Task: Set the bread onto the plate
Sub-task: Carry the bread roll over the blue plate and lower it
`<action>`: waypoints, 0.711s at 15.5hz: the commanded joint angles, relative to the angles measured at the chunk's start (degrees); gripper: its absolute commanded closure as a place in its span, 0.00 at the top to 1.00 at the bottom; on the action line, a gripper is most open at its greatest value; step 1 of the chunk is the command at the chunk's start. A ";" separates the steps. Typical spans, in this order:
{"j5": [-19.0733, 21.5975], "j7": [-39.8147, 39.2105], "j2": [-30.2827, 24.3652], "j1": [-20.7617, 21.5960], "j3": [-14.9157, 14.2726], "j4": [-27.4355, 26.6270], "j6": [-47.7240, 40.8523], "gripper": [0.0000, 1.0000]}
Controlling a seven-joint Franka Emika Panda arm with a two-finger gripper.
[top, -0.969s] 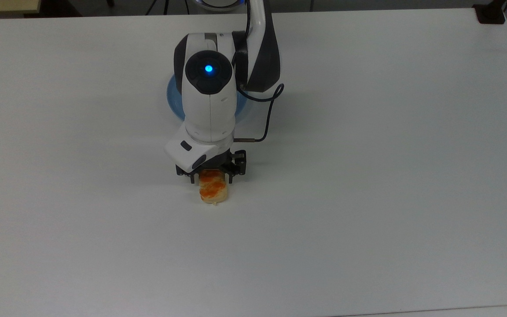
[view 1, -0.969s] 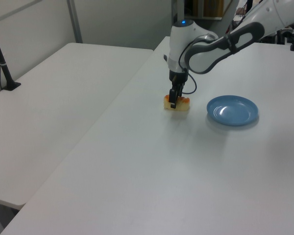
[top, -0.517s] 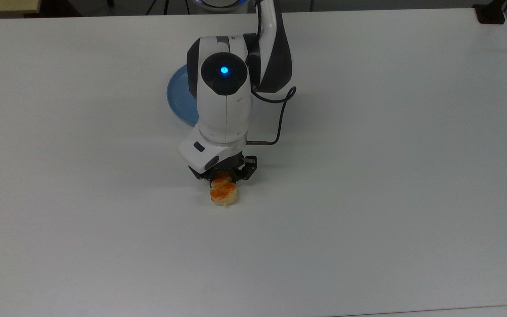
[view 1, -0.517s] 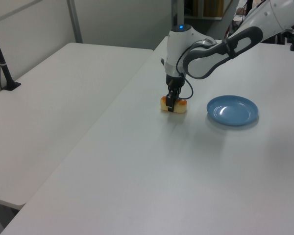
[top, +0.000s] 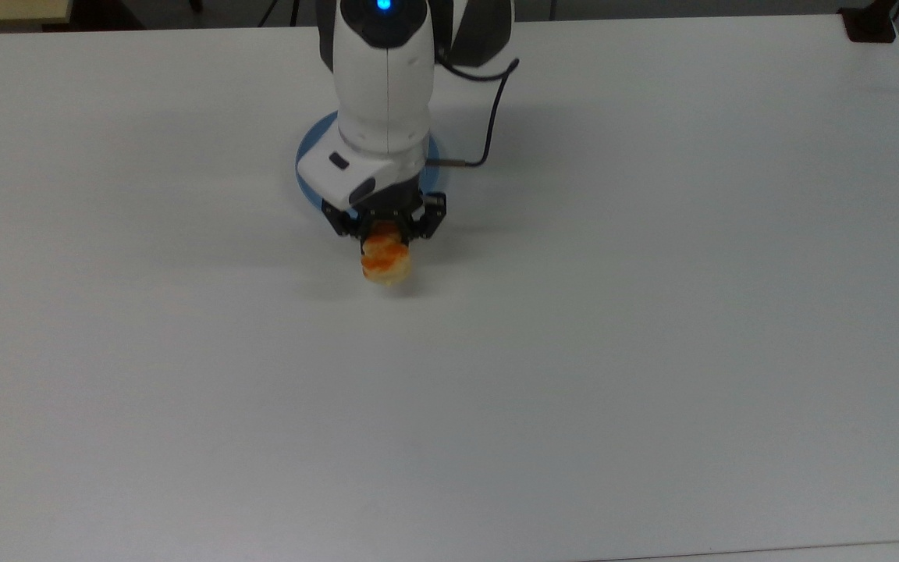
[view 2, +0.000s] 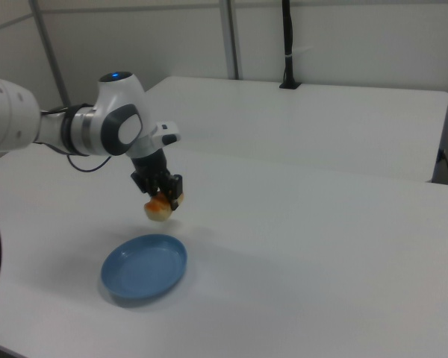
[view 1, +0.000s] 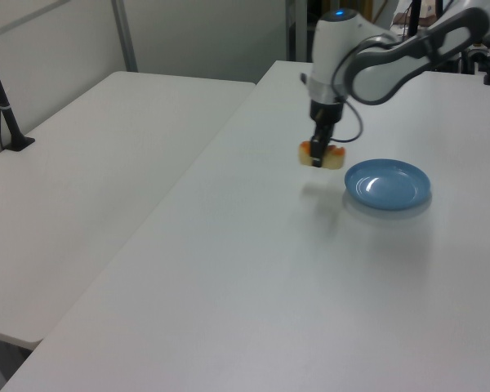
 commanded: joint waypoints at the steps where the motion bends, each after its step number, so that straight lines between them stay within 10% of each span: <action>1: -3.09 1.05 -11.16 0.40 -0.20 -14.29 0.58 0.50; 6: -4.77 1.14 -14.69 -1.87 -0.20 -21.88 0.84 0.56; 11: -4.77 1.31 -12.41 -2.23 -0.20 -21.79 0.23 1.00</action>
